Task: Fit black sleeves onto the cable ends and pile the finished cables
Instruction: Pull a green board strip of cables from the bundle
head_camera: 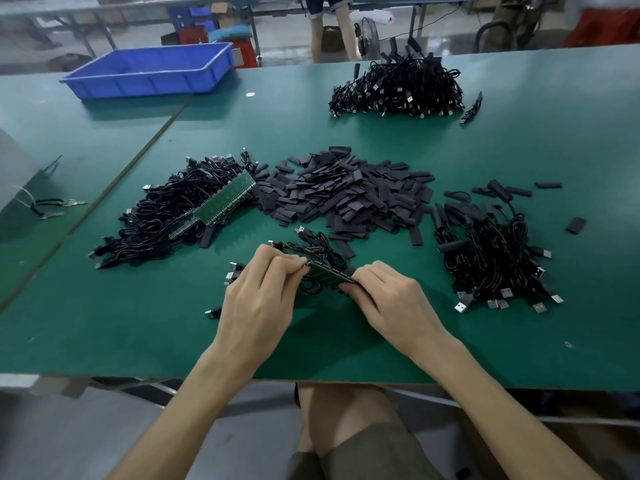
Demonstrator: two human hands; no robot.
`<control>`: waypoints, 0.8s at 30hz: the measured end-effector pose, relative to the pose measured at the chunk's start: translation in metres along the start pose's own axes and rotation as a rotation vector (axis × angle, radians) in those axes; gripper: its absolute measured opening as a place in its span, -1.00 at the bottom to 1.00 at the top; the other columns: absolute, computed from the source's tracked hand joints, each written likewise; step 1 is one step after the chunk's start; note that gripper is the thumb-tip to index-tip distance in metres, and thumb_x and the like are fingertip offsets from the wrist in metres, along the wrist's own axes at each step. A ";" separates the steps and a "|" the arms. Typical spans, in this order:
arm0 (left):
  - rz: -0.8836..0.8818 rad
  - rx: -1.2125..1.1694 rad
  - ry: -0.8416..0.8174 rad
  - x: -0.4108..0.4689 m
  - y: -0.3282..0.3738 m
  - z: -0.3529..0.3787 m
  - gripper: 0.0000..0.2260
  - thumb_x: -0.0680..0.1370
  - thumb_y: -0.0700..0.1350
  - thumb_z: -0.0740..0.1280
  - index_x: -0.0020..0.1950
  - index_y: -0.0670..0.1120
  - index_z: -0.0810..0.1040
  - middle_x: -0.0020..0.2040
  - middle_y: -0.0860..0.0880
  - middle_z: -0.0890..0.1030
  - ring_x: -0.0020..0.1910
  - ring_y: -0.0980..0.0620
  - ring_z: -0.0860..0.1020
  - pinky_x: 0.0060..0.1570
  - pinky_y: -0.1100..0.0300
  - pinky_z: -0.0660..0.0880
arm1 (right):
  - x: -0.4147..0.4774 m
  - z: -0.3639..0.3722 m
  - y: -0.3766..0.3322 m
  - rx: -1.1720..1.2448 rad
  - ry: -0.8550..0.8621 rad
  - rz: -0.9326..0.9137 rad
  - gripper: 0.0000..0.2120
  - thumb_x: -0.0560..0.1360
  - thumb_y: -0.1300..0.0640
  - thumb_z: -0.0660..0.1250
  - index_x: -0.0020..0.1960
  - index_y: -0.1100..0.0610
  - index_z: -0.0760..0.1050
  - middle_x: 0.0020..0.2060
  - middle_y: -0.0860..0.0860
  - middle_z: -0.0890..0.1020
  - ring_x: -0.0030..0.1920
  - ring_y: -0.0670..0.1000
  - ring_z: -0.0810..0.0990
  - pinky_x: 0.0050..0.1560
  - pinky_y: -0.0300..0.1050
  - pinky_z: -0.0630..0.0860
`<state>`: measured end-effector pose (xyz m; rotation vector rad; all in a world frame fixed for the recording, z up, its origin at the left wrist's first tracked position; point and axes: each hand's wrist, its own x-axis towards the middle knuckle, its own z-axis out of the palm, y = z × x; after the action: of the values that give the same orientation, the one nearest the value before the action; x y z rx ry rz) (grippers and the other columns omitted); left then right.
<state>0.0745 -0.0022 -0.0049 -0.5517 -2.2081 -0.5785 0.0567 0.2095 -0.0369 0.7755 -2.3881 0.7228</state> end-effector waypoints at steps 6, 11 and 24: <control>-0.093 -0.147 0.037 0.006 -0.008 -0.019 -0.88 0.65 -0.25 0.30 -0.01 -0.29 0.57 -0.08 -0.06 0.46 -0.22 0.02 0.48 -0.31 0.16 0.49 | 0.000 0.002 0.002 -0.050 0.015 -0.021 -0.72 0.65 0.06 0.28 -0.11 0.23 0.60 -0.27 0.01 0.60 -0.28 0.04 0.55 -0.33 -0.02 0.58; -0.159 -0.241 -0.107 0.026 -0.009 -0.029 -0.92 0.62 -0.19 0.36 -0.01 -0.20 0.57 -0.07 -0.01 0.49 -0.18 -0.02 0.54 -0.17 0.02 0.53 | -0.004 0.004 0.005 -0.050 -0.013 -0.095 -0.88 0.57 0.23 0.43 0.06 0.24 0.69 -0.12 0.03 0.71 -0.11 0.08 0.67 -0.18 0.02 0.67; -0.177 -0.488 -0.272 0.117 0.022 -0.014 -0.94 0.59 -0.12 0.42 0.01 -0.08 0.65 -0.19 0.12 0.64 -0.37 0.14 0.59 -0.28 0.34 0.52 | 0.003 0.011 0.012 0.106 -0.479 0.011 -0.19 0.49 0.56 0.19 0.58 -0.09 0.35 0.54 -0.24 0.37 0.58 -0.31 0.12 0.51 -0.15 0.36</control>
<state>0.0240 0.0308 0.0982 -0.7196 -2.3893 -1.2164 0.0438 0.2095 -0.0471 1.0812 -2.7945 0.7375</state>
